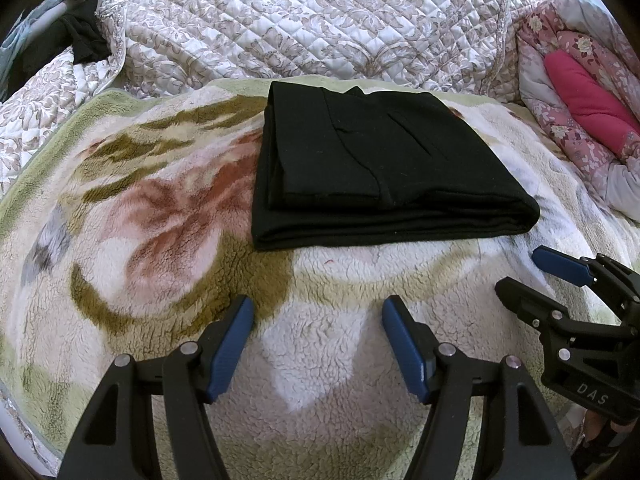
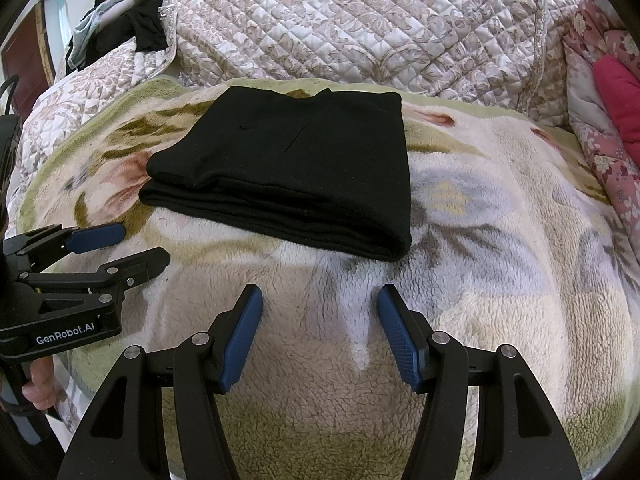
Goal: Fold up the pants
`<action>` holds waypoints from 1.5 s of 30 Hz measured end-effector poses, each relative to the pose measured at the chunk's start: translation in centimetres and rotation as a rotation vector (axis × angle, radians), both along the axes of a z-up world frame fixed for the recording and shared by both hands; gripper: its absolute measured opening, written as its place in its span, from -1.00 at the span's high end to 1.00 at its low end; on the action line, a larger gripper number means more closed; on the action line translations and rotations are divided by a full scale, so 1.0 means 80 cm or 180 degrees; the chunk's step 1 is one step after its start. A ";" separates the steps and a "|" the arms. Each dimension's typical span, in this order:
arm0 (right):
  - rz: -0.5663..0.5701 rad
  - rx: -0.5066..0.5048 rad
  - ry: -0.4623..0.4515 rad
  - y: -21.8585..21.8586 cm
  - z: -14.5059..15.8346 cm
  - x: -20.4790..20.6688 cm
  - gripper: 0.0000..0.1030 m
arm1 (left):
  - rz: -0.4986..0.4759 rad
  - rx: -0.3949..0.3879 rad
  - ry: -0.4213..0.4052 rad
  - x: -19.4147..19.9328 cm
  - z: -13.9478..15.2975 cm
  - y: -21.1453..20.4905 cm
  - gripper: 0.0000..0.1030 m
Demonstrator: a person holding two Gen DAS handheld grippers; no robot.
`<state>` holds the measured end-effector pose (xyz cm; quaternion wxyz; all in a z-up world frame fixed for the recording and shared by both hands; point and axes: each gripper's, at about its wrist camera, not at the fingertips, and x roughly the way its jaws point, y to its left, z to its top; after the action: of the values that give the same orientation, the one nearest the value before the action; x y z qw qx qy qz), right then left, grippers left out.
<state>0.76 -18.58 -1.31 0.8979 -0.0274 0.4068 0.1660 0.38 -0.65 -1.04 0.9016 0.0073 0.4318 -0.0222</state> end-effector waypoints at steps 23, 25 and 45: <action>-0.0007 -0.0005 -0.0006 0.001 -0.001 -0.001 -0.17 | -0.0004 0.0006 0.0003 0.000 0.000 0.000 -0.36; -0.0008 -0.0005 -0.0006 0.001 -0.001 -0.001 -0.17 | -0.0004 0.0005 0.0003 0.000 0.000 0.000 -0.36; 0.0018 -0.0064 -0.0064 0.000 -0.001 0.004 -0.29 | 0.0001 0.0009 -0.0008 -0.001 0.000 0.003 -0.36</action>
<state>1.10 -18.62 -1.41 0.9011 -0.0391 0.3993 0.1642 0.33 -0.42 -1.04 0.9022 0.0085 0.4307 -0.0215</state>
